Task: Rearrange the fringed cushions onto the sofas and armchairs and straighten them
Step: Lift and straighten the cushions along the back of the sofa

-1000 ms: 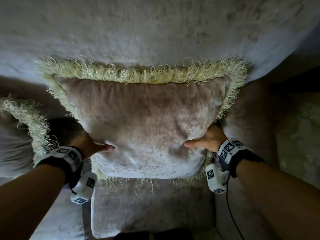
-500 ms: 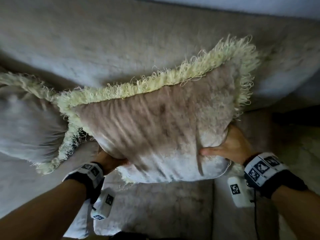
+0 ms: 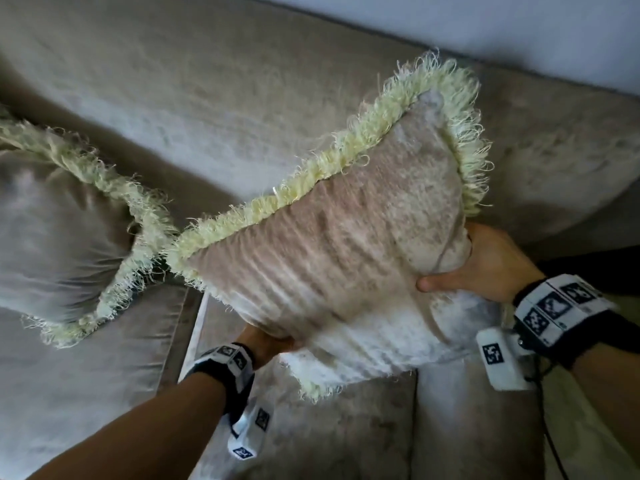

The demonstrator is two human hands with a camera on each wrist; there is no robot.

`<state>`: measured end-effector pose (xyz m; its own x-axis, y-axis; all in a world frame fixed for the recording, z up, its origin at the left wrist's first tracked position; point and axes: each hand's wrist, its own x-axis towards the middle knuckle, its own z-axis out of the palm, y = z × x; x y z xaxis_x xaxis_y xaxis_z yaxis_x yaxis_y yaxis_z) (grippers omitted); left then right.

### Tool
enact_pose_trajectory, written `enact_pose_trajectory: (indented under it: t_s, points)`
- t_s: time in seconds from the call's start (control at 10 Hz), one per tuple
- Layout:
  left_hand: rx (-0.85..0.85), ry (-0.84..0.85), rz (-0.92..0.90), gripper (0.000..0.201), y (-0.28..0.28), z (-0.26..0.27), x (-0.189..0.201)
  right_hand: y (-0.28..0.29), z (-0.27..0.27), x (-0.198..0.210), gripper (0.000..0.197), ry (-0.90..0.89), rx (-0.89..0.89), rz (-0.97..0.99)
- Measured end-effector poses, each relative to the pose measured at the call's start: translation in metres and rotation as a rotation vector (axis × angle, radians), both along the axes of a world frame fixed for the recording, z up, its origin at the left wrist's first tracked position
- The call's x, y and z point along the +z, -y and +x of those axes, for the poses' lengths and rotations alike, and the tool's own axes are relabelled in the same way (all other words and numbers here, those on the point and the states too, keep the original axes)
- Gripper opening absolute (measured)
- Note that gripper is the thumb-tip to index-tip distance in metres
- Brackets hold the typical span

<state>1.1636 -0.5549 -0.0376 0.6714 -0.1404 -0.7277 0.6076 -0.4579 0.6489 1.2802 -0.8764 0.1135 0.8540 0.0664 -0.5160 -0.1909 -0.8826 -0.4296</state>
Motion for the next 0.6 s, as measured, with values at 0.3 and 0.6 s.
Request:
enact_pose_trajectory:
  t_s: [0.3,0.6]
  points:
    - [-0.060,0.032,0.064,0.028,-0.005,0.001,-0.021,0.007,-0.005,-0.030,0.114,0.116,-0.092,0.069]
    - [-0.204,0.152,0.344,0.051,-0.023,0.036,0.093,-0.013,-0.058,0.023,0.088,0.200,-0.254,-0.097]
